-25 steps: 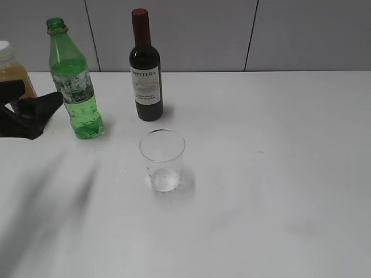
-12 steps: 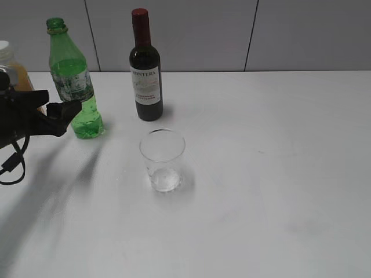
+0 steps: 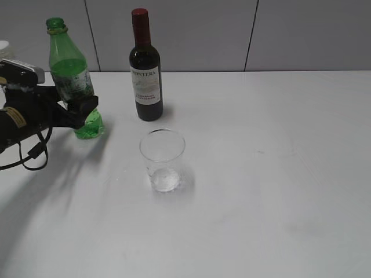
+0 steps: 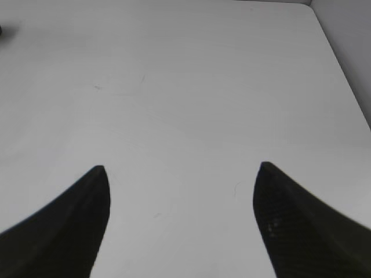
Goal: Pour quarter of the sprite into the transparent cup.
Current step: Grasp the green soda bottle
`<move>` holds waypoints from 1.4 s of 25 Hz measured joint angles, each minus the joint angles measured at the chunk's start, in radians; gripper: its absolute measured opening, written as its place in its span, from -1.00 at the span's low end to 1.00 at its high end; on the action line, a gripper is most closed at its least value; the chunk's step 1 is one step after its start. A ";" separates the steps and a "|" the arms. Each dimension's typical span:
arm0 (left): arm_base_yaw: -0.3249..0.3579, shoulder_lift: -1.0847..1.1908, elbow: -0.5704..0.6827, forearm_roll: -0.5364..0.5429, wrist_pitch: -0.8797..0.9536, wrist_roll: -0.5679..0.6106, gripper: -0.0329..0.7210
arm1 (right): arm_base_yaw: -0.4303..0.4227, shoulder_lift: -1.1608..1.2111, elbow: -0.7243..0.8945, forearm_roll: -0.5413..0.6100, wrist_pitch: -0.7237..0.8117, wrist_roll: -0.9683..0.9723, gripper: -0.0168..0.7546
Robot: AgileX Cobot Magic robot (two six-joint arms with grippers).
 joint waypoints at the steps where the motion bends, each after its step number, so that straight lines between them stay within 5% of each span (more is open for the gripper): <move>1: 0.000 0.017 -0.013 0.000 -0.006 -0.001 0.80 | 0.000 0.000 0.000 0.000 0.000 0.000 0.58; 11: -0.001 0.126 -0.117 0.032 -0.071 -0.013 0.78 | 0.000 0.000 0.000 0.000 0.000 0.000 0.58; 20: -0.001 0.132 -0.120 0.037 -0.100 -0.017 0.32 | 0.000 0.000 0.000 0.000 0.000 0.000 0.58; 25: -0.001 0.133 -0.118 0.037 -0.101 -0.018 0.32 | 0.000 0.000 0.000 0.000 0.000 0.000 0.58; 35: -0.008 -0.001 0.048 -0.057 -0.051 -0.001 0.32 | 0.000 0.000 0.000 0.000 0.000 0.000 0.58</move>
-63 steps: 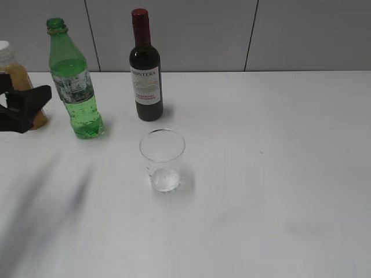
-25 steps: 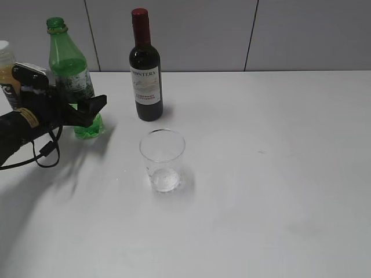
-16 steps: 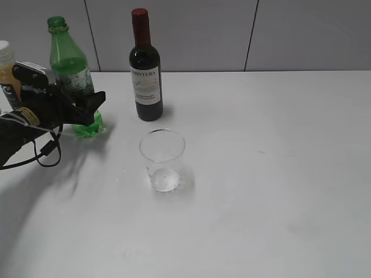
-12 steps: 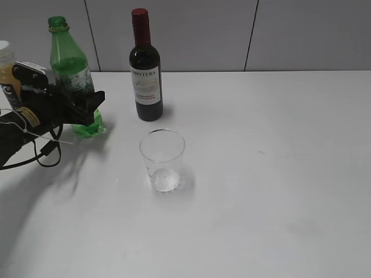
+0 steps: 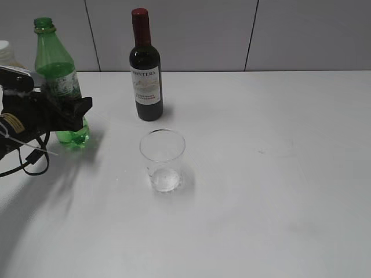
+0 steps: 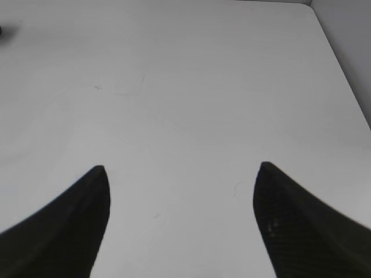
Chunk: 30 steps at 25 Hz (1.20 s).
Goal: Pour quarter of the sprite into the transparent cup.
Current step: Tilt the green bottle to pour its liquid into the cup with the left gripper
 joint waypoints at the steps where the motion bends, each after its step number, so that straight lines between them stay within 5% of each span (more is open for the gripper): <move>1: -0.008 -0.029 0.026 -0.032 0.009 0.027 0.32 | 0.000 0.000 0.000 0.000 0.000 0.000 0.58; 16: -0.392 -0.240 0.317 -0.725 -0.078 0.398 0.32 | 0.000 0.000 0.000 0.000 0.000 0.000 0.58; 24: -0.565 -0.240 0.375 -0.972 -0.083 0.550 0.32 | 0.000 0.000 0.000 0.000 0.000 0.000 0.58; 30: -0.589 -0.240 0.378 -1.043 -0.085 0.746 0.32 | 0.000 0.000 0.000 0.000 0.000 0.000 0.58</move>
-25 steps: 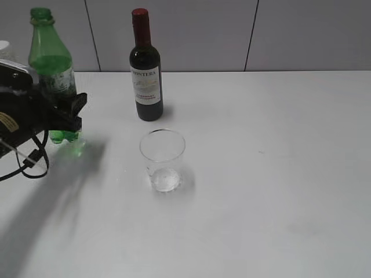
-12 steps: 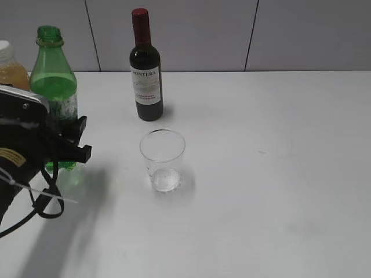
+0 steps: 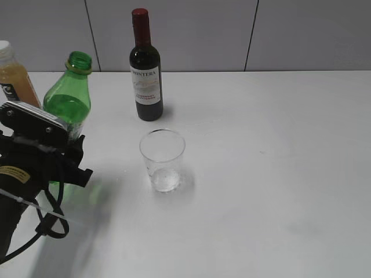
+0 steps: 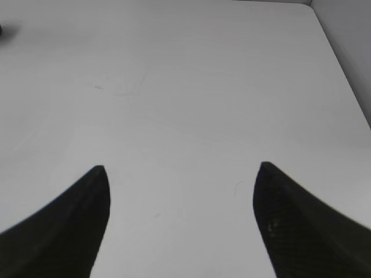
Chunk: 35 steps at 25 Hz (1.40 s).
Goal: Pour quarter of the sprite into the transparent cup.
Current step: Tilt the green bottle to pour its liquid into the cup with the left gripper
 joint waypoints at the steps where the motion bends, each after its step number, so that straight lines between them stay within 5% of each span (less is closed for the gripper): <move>1: 0.000 0.000 0.000 -0.004 0.000 0.043 0.32 | 0.000 0.000 0.000 0.000 0.000 0.000 0.58; 35: 0.000 0.000 -0.081 -0.083 -0.005 0.528 0.32 | 0.000 0.000 0.000 0.000 0.000 0.000 0.58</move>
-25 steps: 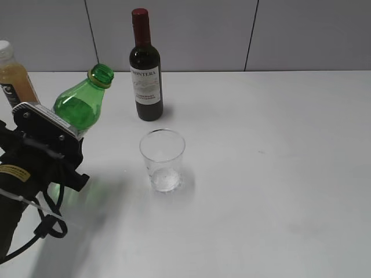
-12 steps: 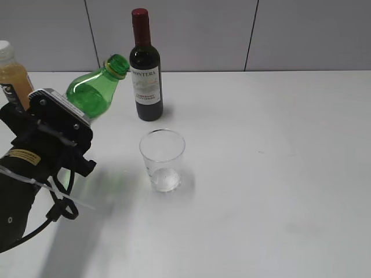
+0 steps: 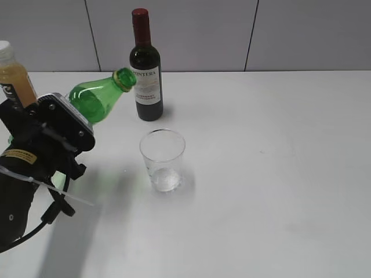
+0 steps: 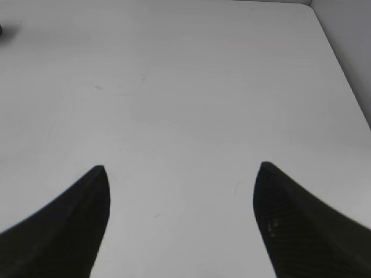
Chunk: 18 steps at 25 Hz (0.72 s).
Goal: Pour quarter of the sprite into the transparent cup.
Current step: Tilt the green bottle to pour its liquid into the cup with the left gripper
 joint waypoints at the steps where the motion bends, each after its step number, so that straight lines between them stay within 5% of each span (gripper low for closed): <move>1: 0.000 0.000 0.000 0.000 0.000 0.027 0.32 | 0.000 0.000 0.000 0.000 0.000 0.000 0.58; 18: 0.000 0.000 0.000 -0.007 0.000 0.309 0.32 | 0.000 0.000 0.000 0.000 0.000 0.000 0.58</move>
